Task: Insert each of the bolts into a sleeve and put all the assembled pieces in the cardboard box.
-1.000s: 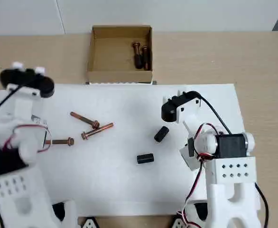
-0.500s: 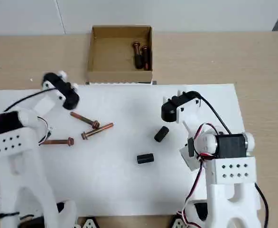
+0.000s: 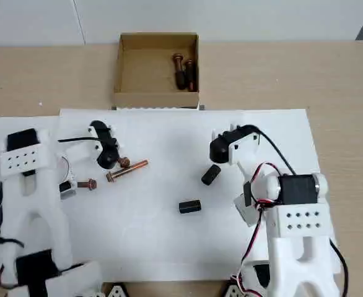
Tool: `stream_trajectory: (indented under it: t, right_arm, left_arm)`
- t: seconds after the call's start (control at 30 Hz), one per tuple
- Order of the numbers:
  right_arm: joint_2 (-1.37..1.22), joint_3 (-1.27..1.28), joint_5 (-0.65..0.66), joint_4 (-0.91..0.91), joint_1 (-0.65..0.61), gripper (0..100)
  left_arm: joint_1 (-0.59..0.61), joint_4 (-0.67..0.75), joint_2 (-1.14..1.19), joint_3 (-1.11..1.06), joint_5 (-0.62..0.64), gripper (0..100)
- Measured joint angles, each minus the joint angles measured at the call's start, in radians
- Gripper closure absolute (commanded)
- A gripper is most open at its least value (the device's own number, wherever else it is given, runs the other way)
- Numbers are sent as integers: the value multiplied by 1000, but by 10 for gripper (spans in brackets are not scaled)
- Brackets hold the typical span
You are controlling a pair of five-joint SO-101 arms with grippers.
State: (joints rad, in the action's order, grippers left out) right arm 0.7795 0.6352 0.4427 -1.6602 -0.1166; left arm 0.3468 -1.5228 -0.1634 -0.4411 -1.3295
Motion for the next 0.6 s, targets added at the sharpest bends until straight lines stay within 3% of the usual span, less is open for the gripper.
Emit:
stream_trajectory:
  t: [0.6]
  right_arm:
    - [0,8,0,48,0,996]
  left_arm:
    - [-46,180,204,6,-3,913]
